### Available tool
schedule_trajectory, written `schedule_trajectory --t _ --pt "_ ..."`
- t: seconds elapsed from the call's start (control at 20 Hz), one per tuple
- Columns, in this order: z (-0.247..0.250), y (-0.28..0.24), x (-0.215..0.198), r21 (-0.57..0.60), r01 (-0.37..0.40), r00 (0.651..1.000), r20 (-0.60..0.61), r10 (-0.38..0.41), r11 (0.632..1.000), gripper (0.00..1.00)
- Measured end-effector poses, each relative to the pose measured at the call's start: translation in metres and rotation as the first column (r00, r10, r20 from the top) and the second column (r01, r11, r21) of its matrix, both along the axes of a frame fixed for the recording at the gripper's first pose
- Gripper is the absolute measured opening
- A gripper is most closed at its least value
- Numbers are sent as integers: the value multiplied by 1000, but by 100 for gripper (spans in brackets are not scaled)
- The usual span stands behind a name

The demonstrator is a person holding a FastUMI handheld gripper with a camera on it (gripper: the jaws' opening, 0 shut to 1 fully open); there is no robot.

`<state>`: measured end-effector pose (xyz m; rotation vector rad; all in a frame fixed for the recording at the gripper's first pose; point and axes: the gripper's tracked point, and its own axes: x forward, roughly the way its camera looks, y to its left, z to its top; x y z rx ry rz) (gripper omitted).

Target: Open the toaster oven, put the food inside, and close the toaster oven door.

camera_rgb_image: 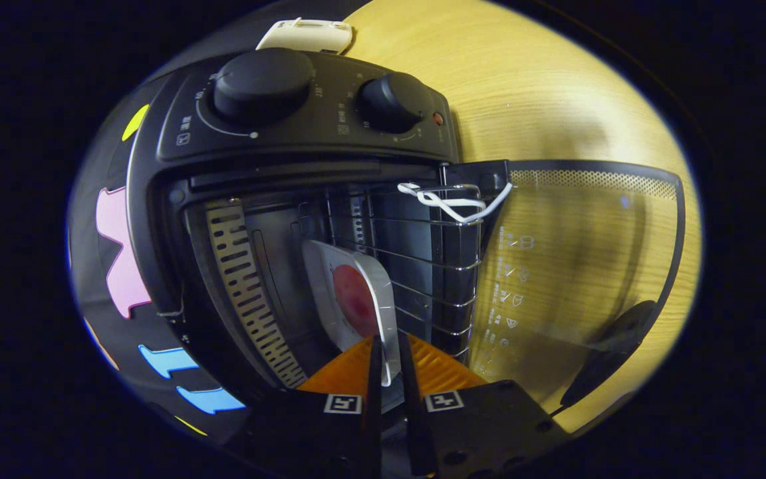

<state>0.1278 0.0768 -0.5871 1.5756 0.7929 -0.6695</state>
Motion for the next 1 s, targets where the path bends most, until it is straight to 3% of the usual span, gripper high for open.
schedule_trajectory --t 0.05,0.3,0.35,0.45,0.55,0.7,0.8,0.9,1.0 --pt "6 4 -3 9 -19 1000 9 19 1000 27" --pt "43 21 -36 -18 -191 980 46 191 981 26" --pt "52 21 -48 -40 -234 971 39 236 971 44" --pt "62 23 -71 -98 -339 939 30 344 935 45" --pt "68 21 -95 -181 -453 887 -1 461 873 100" --pt "74 23 -127 -267 -602 789 -58 611 752 98" --pt "76 28 -148 -323 -699 696 -102 710 638 98" --pt "69 25 -169 -397 -791 573 -218 790 465 98" --pt "53 22 -189 -407 -870 428 -341 837 279 99"
